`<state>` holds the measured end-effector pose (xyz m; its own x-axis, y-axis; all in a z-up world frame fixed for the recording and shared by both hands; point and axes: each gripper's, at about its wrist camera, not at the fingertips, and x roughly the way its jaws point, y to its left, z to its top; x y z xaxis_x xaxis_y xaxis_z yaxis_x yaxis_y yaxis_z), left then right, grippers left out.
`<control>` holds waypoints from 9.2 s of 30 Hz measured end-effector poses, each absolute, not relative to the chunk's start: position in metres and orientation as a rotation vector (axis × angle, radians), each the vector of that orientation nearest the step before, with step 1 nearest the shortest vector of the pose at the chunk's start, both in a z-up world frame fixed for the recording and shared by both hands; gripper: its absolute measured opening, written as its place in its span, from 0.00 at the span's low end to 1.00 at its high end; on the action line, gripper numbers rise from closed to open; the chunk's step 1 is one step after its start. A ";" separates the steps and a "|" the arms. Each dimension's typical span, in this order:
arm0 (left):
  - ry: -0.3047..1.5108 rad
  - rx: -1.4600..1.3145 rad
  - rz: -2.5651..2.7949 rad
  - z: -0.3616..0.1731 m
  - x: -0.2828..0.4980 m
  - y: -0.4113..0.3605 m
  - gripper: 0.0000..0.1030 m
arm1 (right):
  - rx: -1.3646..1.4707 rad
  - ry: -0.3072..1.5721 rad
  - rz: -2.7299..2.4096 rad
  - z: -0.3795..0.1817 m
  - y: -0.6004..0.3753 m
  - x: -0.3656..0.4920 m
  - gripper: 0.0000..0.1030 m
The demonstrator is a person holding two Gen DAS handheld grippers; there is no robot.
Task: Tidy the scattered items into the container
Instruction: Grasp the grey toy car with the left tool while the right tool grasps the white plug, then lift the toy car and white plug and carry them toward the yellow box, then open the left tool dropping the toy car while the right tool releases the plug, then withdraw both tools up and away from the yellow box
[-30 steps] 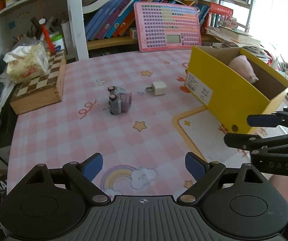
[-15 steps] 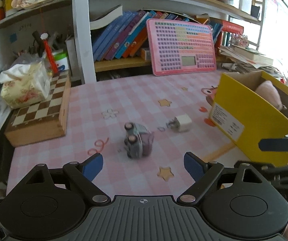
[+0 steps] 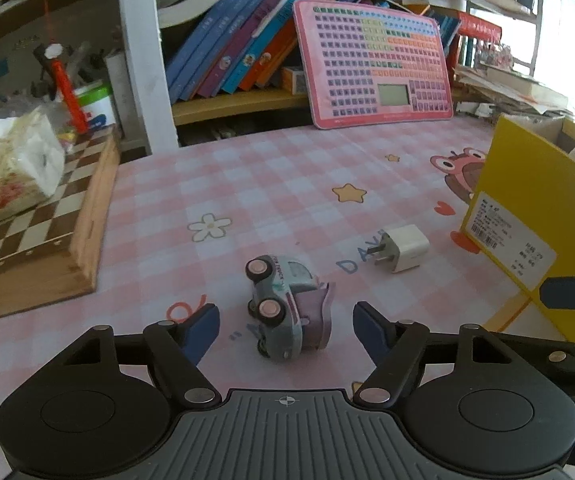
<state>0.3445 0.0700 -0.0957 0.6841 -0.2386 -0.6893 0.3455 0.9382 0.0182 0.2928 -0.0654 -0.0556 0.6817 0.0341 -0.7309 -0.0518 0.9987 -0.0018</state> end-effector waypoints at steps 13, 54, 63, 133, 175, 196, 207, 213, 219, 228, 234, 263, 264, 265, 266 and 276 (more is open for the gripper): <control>0.802 0.086 -0.338 -0.103 0.359 0.085 0.36 | -0.020 0.803 0.030 -0.065 -0.063 0.325 0.56; 0.792 0.023 -0.376 -0.075 0.342 0.108 0.36 | -0.007 0.818 0.066 -0.076 -0.060 0.374 0.40; 0.763 0.034 -0.395 -0.057 0.314 0.113 0.36 | -0.015 0.791 0.120 -0.054 -0.059 0.331 0.40; 0.772 -0.064 -0.383 0.002 0.109 0.004 0.36 | -0.056 0.808 0.423 -0.001 -0.185 0.111 0.40; 0.807 0.013 -0.489 -0.003 0.101 -0.156 0.37 | 0.020 0.809 0.311 -0.009 -0.350 0.082 0.40; 0.599 0.071 -0.494 0.032 0.179 -0.171 0.37 | -0.017 0.632 0.250 0.038 -0.368 0.166 0.40; 0.703 0.099 -0.500 0.001 0.253 -0.167 0.37 | -0.138 0.785 0.315 0.013 -0.354 0.256 0.40; 0.762 0.151 -0.523 -0.019 0.276 -0.174 0.37 | -0.208 0.907 0.330 -0.015 -0.345 0.292 0.40; 0.796 0.240 -0.552 -0.030 0.289 -0.183 0.37 | -0.272 1.017 0.370 -0.037 -0.336 0.313 0.40; 0.826 0.282 -0.572 -0.037 0.292 -0.189 0.38 | -0.235 1.067 0.388 -0.050 -0.337 0.317 0.41; 0.805 0.289 -0.550 -0.034 0.289 -0.187 0.43 | -0.211 1.045 0.370 -0.046 -0.338 0.311 0.44; 0.582 0.138 -0.187 0.018 0.138 -0.148 0.90 | -0.069 0.617 0.277 0.024 -0.359 0.166 0.73; 0.583 0.132 -0.179 0.018 0.134 -0.147 0.90 | -0.065 0.613 0.276 0.023 -0.357 0.162 0.74; 0.583 0.123 -0.169 0.018 0.130 -0.145 0.90 | -0.062 0.610 0.274 0.023 -0.355 0.157 0.76; 0.584 0.112 -0.160 0.017 0.127 -0.144 0.90 | -0.061 0.607 0.272 0.023 -0.353 0.154 0.77; 0.643 0.059 -0.056 0.001 0.099 -0.128 0.95 | -0.084 0.610 0.230 0.008 -0.335 0.123 0.86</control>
<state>0.0995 -0.1277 0.0008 0.7991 -0.0337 -0.6002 0.0704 0.9968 0.0379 0.1228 -0.3354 0.0075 0.7948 0.1891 -0.5767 -0.2388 0.9710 -0.0107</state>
